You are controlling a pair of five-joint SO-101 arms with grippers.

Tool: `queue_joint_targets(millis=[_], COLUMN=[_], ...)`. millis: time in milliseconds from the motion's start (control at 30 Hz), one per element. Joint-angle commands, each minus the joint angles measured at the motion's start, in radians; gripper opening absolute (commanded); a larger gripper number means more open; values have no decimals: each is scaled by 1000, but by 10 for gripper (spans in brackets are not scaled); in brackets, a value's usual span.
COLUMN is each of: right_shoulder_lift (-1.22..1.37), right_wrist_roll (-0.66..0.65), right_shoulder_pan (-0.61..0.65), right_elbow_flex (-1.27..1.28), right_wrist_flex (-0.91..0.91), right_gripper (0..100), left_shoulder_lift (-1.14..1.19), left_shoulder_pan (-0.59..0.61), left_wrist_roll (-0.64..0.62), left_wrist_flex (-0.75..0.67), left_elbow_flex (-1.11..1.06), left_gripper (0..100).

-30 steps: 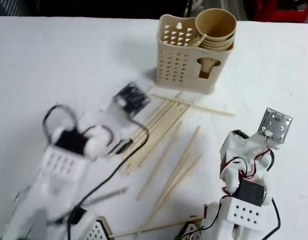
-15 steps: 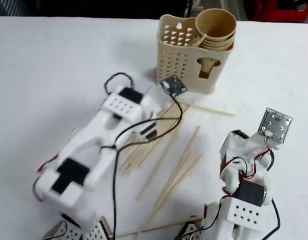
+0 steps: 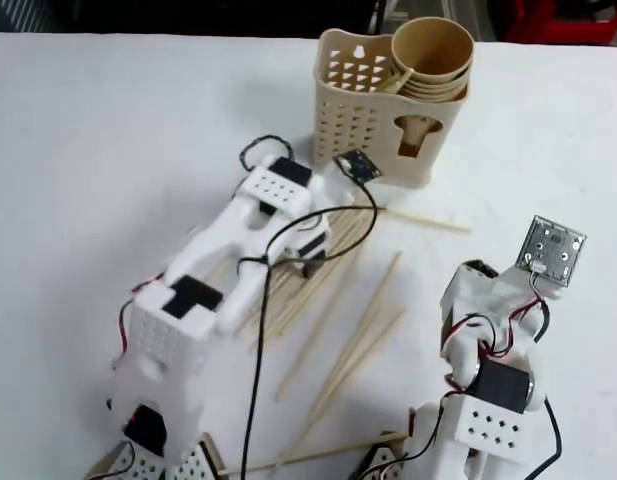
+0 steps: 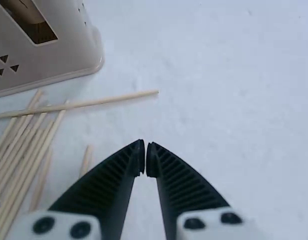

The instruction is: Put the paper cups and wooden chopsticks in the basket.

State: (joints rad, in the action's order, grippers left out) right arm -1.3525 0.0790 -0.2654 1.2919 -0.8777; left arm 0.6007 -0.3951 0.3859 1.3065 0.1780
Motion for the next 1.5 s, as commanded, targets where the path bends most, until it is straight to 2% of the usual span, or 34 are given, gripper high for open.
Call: queue_joint_targets(millis=[0, 300, 633, 1133, 1467], right_shoulder_lift=[-22, -24, -24, -24, -24], right_wrist_roll=[6, 3, 3, 6, 8], right_shoulder_pan=[-15, -15, -15, -15, -15], right_elbow_flex=[-5, 5, 5, 5, 5], right_wrist_flex=[-8, -7, -7, -7, -7], right_gripper=[21, 21, 21, 21, 21], left_shoulder_lift=[47, 74, 53, -437, -677], left_shoulder_pan=[12, 7, -58, -48, -48], left_wrist_roll=[-37, -37, -40, -38, -37], left_wrist_flex=[81, 124, 232, 247, 351], left_elbow_flex=[115, 135, 133, -133, -149], left_gripper=[143, 23, 22, 22, 22])
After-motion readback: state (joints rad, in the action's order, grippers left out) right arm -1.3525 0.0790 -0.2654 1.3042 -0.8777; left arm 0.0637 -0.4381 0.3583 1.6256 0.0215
